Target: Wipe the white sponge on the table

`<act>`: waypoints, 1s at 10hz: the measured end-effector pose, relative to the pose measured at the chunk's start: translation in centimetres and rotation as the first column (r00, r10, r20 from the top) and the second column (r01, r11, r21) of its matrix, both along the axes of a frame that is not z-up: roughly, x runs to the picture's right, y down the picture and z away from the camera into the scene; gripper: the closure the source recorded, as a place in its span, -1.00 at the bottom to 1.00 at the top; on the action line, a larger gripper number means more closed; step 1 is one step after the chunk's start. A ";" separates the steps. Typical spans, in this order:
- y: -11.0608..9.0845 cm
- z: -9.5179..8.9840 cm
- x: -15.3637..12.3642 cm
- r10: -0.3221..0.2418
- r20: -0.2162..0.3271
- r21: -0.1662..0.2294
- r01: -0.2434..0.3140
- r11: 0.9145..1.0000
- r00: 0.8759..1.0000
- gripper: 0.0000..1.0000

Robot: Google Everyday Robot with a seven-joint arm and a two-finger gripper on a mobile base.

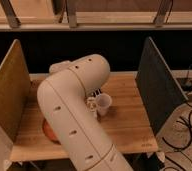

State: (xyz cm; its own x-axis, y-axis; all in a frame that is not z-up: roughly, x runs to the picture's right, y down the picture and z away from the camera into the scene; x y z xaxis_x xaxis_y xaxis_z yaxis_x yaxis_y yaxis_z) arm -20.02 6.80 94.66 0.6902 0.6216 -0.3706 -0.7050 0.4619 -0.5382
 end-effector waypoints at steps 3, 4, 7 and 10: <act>1.0 -1.3 4.1 0.021 -0.072 -0.012 -0.022 1.000 0.997 1.00; 0.8 -1.2 5.5 0.027 -0.099 -0.006 -0.028 1.000 0.995 1.00; -1.8 1.0 8.0 0.010 -0.180 0.055 0.000 0.998 0.984 1.00; -3.9 3.1 6.3 -0.009 -0.170 0.101 0.026 0.995 0.985 1.00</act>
State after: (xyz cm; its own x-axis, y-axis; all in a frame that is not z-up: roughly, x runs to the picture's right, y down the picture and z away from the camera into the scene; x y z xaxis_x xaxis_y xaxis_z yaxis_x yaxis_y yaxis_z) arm -13.68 2.89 97.77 0.6341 0.6509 -0.4175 -0.7731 0.5215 -0.3611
